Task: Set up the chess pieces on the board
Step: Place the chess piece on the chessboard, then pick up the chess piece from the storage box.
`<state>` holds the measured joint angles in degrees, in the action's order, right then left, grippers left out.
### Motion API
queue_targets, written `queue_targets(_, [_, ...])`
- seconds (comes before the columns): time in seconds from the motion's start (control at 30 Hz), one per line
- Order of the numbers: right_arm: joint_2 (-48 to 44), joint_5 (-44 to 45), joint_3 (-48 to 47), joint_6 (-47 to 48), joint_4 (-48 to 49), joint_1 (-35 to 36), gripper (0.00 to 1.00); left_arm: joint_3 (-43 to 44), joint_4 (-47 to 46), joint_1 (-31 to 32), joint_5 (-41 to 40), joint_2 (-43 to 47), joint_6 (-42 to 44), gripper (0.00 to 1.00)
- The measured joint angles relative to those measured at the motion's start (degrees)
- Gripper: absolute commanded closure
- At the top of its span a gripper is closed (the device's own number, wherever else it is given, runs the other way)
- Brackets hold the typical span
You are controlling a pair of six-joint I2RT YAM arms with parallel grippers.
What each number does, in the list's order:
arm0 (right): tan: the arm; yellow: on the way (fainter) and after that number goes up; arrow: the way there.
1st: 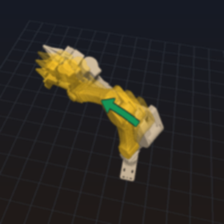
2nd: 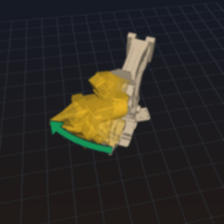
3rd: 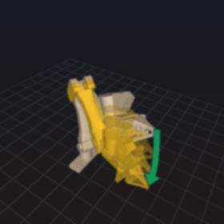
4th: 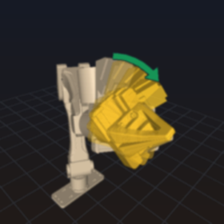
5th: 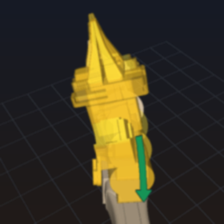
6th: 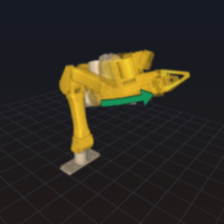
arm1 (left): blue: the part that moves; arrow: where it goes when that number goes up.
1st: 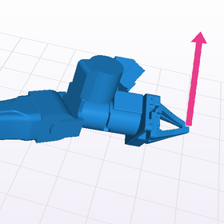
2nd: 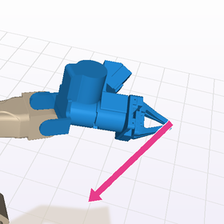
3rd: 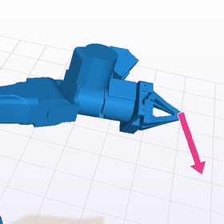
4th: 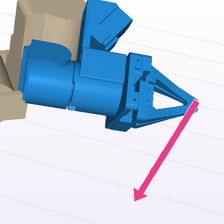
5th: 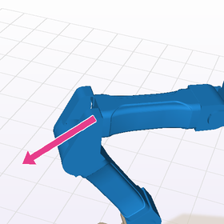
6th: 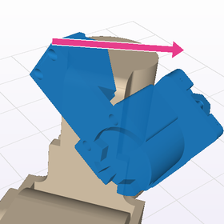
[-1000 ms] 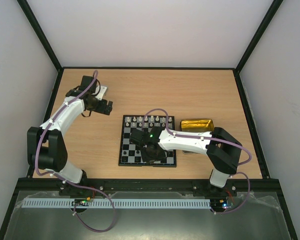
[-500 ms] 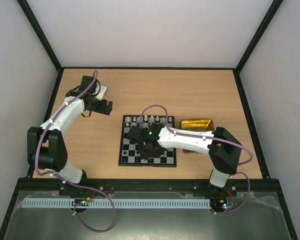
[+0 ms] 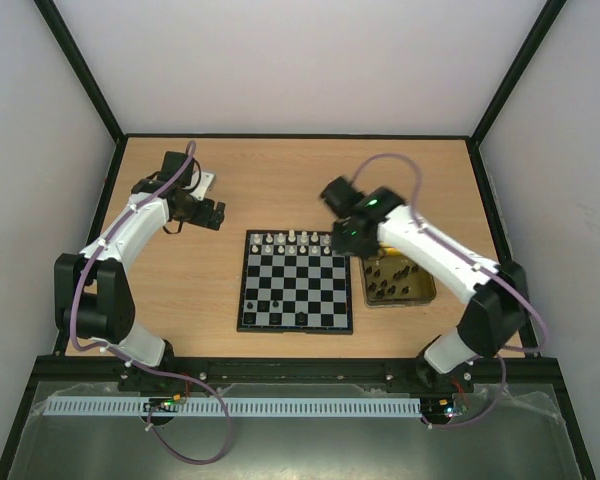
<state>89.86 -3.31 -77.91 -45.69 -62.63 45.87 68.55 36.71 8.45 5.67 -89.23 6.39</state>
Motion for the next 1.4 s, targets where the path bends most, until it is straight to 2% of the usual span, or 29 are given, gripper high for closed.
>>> queue_targets(0.13, [-4.31, 3.43, 0.2, 2.1, -1.92, -12.24, 0.7, 0.0, 0.02, 0.0, -0.09, 0.0, -0.02, 0.01])
queue_targets(0.53, [-7.17, 1.7, 13.18, 3.54, 0.44, -32.44, 0.7, 0.0, 0.0, 0.0, -0.2, -1.2, 0.0, 0.01])
queue_targets(1.03, [-5.84, -1.07, 20.22, 5.4, 6.67, -37.11, 0.7, 0.07, 0.02, 0.0, -0.39, -2.54, -0.02, 0.01])
queue_targets(1.4, [-2.51, -2.32, 21.22, 5.88, 10.73, -38.14, 0.71, 0.07, 0.02, 0.0, -0.63, -2.58, 0.0, 0.01])
